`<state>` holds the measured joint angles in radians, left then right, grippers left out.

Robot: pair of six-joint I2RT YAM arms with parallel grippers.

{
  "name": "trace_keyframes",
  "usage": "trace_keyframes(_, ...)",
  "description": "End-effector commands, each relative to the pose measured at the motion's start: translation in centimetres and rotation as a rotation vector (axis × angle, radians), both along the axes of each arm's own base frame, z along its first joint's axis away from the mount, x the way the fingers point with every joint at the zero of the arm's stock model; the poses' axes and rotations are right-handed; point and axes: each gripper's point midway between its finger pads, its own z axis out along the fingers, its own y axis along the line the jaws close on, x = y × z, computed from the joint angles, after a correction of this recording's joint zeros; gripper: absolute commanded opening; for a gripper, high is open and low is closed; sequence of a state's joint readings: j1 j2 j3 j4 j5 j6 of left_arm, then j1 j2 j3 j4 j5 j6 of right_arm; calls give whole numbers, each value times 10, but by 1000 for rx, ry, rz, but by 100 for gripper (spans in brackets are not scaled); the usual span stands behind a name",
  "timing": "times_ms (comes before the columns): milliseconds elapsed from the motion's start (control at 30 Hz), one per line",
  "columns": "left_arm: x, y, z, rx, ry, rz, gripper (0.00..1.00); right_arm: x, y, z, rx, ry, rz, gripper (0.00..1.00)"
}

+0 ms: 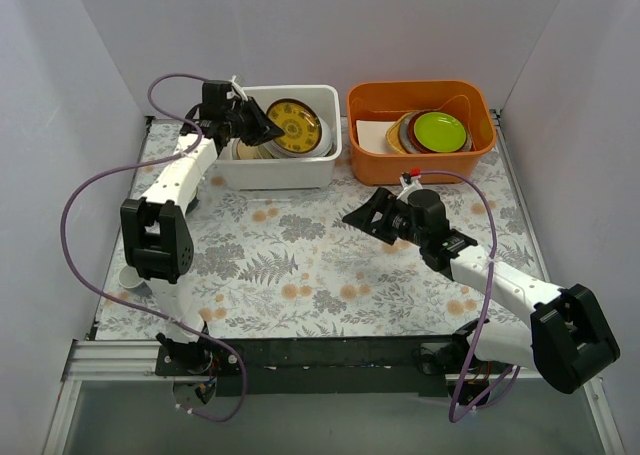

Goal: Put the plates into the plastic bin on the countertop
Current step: Place the plate in the plastic bin.

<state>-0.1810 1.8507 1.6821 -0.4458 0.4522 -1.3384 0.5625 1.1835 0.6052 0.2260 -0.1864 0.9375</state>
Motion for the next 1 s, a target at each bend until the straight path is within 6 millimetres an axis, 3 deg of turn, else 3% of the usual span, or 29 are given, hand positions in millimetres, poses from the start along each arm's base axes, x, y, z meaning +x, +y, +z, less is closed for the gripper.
trace_keyframes(0,25,-5,21,-2,-68,7,0,2,1,7,11,-36,15,87)
trace_keyframes(200,48,-9,7,-4,-51,13,0,3,-4,3,-16,-43,1,98)
trace_keyframes(800,75,-9,-41,28,22,17,0,9,-10,-8,-25,-23,-9,98)
trace_keyframes(900,74,-7,-44,36,33,27,6,9,-11,-9,-25,-21,-7,98)
trace_keyframes(967,74,-2,-44,44,37,48,21,9,-10,-8,-21,-21,-2,98)
